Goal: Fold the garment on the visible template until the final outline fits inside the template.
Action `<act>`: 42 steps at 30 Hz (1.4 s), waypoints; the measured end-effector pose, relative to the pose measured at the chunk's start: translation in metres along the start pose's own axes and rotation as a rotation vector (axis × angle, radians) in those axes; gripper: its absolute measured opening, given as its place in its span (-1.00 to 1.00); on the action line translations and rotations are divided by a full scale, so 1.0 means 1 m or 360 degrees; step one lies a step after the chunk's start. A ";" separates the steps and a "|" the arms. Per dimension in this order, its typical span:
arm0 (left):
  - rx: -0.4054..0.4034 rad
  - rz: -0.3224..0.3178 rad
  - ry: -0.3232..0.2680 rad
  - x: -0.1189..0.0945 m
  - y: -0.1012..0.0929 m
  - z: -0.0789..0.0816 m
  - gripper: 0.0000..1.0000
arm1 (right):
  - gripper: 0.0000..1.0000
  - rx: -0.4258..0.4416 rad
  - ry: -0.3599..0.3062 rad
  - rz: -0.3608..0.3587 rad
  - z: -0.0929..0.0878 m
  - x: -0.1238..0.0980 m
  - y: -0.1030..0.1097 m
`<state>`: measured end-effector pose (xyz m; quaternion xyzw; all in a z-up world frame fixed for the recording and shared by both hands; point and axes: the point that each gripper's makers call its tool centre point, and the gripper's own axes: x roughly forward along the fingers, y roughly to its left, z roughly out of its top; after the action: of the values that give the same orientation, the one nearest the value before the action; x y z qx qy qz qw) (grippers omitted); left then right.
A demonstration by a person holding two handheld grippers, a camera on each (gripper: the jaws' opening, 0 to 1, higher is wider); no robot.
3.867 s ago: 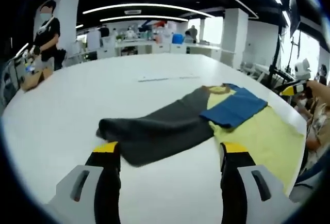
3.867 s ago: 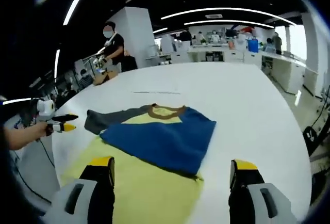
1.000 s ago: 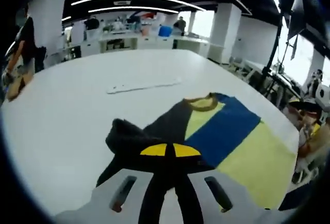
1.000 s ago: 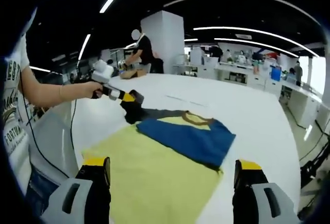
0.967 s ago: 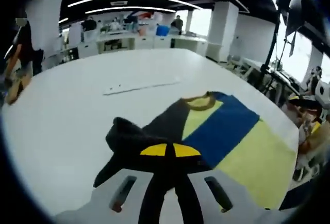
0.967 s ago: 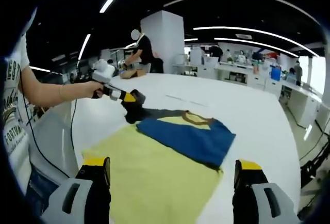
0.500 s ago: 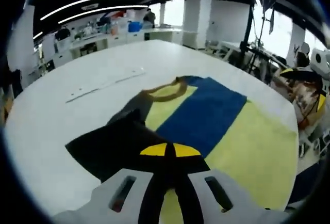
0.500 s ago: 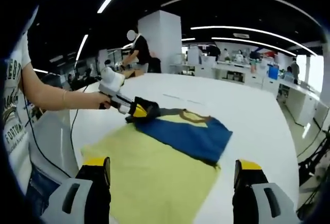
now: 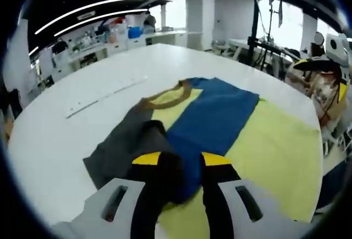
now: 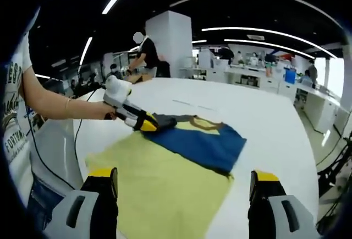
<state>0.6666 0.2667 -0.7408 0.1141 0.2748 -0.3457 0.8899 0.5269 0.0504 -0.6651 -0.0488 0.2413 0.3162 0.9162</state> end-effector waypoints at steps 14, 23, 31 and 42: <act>-0.0109 0.0058 -0.0022 -0.014 0.033 -0.008 0.34 | 0.98 0.0010 -0.0001 0.0018 -0.001 0.000 0.003; -0.0343 0.0080 -0.0076 -0.012 0.057 -0.007 0.34 | 0.98 0.0011 0.0024 0.0013 -0.004 0.000 0.002; -0.0388 0.0193 -0.0039 -0.007 0.082 -0.017 0.07 | 0.98 0.0048 0.0016 -0.0011 -0.006 0.000 -0.003; -0.0447 0.0212 0.0038 0.005 0.091 -0.031 -0.58 | 0.98 0.0078 0.0030 -0.0034 -0.011 0.002 -0.008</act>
<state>0.7183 0.3433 -0.7677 0.0107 0.3230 -0.2427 0.9147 0.5285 0.0425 -0.6759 -0.0320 0.2571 0.2998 0.9182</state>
